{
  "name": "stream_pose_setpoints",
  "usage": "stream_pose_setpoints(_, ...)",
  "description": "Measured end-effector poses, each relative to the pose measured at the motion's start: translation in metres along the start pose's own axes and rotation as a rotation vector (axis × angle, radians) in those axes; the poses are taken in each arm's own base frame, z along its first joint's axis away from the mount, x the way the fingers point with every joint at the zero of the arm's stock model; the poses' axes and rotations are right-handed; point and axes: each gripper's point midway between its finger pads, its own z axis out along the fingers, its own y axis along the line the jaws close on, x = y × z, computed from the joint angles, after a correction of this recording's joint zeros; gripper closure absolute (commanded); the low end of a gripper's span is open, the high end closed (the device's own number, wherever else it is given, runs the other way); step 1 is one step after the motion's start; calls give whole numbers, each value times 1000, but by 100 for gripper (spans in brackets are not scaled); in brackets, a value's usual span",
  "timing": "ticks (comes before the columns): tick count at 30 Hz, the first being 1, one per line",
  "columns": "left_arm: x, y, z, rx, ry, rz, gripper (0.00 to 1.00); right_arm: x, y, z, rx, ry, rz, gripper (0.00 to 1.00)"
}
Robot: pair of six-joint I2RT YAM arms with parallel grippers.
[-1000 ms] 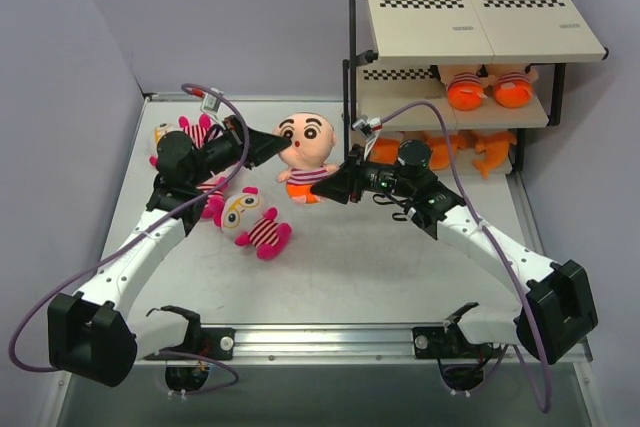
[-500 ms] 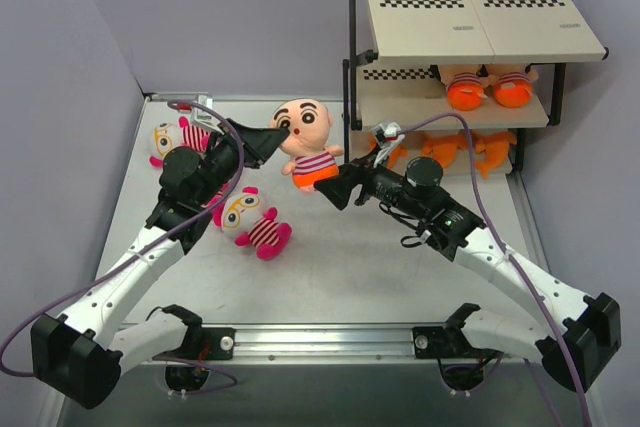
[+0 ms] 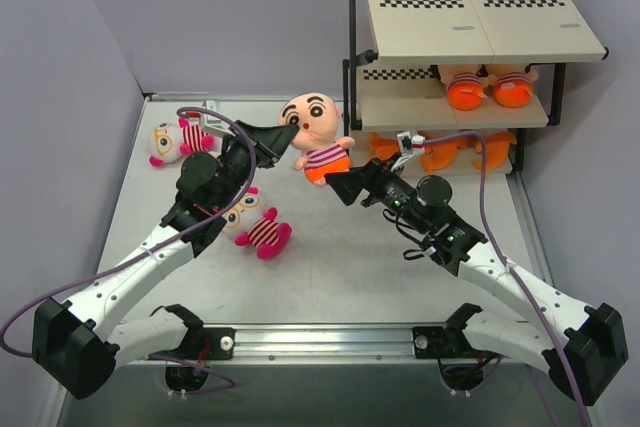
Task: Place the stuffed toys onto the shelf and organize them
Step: Pass the stuffed toy from the left arm to the right
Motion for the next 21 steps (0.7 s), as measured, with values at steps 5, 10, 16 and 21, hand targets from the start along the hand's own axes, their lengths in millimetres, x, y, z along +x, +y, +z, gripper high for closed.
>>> stream_pose_setpoints(5, 1, -2, 4, 6, -18, -10, 97, -13, 10, -2, -30, -53, 43, 26)
stream_pose_setpoints(10, 3, -3, 7, 14, -25, -28, 97, -24, 18, -5, -51, -91, 66, 27)
stream_pose_setpoints(16, 8, -4, 11, 26, -20, -41, 97, -25, 12, -4, -30, -101, 78, 37)
stream_pose_setpoints(21, 11, -7, 13, 37, -17, -46, 94, -25, 6, -4, -6, -109, 85, 70)
